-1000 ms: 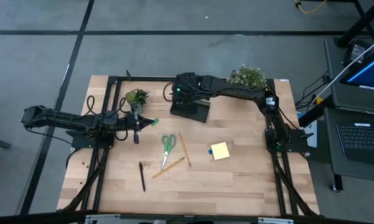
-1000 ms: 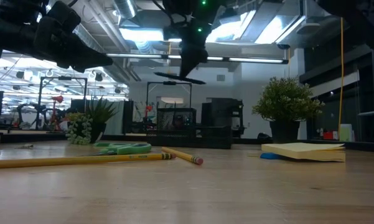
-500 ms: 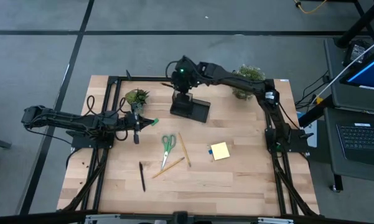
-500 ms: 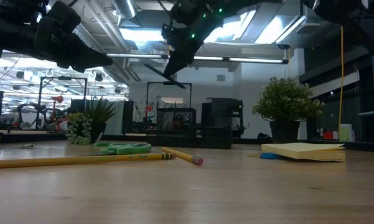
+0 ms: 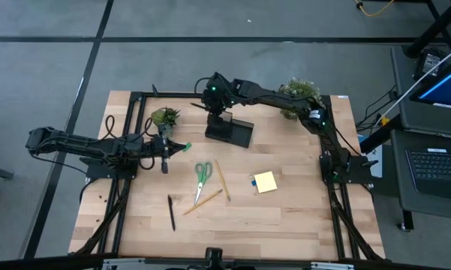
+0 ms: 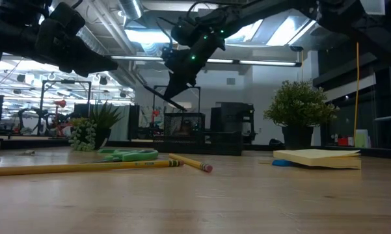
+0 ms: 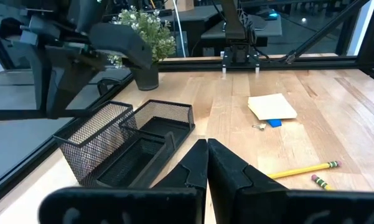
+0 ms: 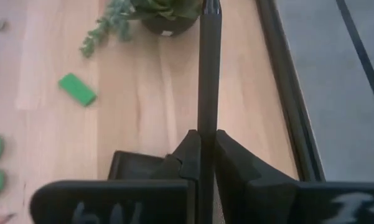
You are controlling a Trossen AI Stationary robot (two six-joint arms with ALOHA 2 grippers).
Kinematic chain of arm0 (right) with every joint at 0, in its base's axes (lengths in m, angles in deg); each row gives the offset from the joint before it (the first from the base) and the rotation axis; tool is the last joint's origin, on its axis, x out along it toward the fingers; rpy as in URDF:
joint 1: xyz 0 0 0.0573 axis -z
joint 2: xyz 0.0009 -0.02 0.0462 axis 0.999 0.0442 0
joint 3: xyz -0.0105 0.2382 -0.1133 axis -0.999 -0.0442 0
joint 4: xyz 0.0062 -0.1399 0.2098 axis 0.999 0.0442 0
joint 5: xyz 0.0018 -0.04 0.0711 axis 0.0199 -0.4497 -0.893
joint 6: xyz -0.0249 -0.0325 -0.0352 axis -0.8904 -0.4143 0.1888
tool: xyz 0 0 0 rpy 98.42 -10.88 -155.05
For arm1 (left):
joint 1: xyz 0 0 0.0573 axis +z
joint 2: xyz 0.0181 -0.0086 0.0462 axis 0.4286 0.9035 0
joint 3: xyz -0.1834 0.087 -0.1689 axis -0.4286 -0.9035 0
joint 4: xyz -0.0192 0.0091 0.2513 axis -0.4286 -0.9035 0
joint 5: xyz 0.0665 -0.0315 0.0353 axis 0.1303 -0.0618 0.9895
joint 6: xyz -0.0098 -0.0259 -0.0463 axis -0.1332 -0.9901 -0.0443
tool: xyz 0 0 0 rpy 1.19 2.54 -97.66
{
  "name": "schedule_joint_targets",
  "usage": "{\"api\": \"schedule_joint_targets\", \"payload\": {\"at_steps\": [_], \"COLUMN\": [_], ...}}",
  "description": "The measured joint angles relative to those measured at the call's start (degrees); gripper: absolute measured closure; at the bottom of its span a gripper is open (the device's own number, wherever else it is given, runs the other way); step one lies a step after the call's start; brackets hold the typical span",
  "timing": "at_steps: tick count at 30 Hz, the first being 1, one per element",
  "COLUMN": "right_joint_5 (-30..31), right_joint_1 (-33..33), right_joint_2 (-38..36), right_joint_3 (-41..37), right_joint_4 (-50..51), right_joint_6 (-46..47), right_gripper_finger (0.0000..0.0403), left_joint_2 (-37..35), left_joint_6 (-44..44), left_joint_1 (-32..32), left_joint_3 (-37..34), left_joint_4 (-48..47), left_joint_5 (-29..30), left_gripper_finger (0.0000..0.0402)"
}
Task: Pick and place office supplies into organizer
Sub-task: Put the top pen into the desk organizer
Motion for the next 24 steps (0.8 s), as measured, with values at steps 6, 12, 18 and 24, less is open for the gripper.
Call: {"api": "schedule_joint_targets", "payload": {"at_steps": [6, 12, 18, 24], "right_joint_5": [0.02, 0.00, 0.04, -0.09], "right_joint_1": [0.05, 0.05, 0.15, 0.37], "right_joint_2": [0.00, 0.00, 0.00, -0.02], "right_joint_3": [0.00, 0.00, 0.00, 0.00], "right_joint_4": [-1.76, -0.53, 3.10, 3.80], "right_joint_6": [0.39, 1.59, 2.94, 3.17], "right_gripper_finger": [0.0376, 0.0376, 0.0376, 0.0376], "left_joint_2": [0.00, 0.00, 0.00, 0.00], "left_joint_6": [0.00, 0.00, -0.02, 0.00], "left_joint_1": [0.00, 0.00, 0.00, 0.00], "left_joint_3": [0.00, 0.00, 0.00, 0.00], "left_joint_4": [0.00, -0.02, -0.02, -0.03], "left_joint_5": [0.00, 0.00, 0.00, 0.00], "left_gripper_finger": [0.0400, 0.0396, 0.0400, 0.0396]}}
